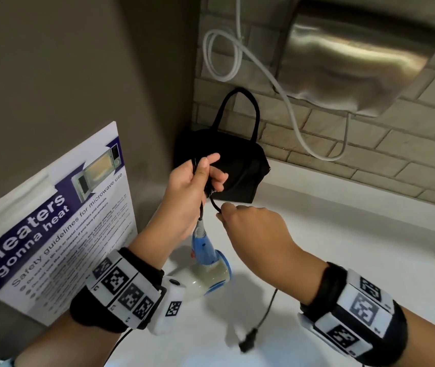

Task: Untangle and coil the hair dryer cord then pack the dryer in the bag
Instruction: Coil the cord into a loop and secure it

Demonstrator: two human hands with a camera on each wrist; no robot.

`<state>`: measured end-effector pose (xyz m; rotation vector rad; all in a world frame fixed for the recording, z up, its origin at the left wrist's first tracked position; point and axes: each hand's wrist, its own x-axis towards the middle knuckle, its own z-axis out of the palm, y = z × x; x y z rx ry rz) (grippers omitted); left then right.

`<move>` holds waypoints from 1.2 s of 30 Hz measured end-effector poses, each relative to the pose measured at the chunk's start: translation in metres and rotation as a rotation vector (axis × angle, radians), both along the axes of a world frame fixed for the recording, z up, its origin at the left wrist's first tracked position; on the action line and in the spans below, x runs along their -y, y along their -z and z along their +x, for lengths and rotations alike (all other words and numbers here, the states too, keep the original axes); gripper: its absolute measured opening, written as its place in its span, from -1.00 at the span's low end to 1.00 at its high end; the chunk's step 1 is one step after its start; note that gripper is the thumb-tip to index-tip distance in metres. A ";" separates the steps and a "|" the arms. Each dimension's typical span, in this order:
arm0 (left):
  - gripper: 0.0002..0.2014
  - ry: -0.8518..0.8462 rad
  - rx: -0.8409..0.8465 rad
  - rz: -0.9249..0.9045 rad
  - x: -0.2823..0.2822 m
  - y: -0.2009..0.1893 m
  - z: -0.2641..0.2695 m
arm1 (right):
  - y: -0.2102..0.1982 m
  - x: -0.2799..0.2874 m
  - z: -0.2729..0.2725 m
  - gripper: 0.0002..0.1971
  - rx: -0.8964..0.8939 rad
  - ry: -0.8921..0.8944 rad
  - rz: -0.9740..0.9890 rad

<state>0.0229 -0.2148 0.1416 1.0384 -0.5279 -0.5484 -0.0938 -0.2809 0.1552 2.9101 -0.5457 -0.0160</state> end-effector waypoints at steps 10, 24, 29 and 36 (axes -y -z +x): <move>-0.60 0.101 -0.157 -0.065 -0.011 -0.008 0.006 | -0.045 -0.001 -0.020 -0.69 0.245 -0.103 0.030; -0.78 0.008 0.105 0.163 0.000 -0.006 -0.008 | -0.041 0.007 -0.030 -0.85 0.378 -0.153 0.159; -0.57 0.326 0.206 0.203 -0.004 -0.013 -0.020 | -0.064 0.024 -0.015 -0.81 0.546 -0.134 0.128; -0.62 0.677 -0.077 0.063 -0.017 -0.022 -0.012 | -0.064 0.052 0.007 -0.65 0.317 -0.044 0.752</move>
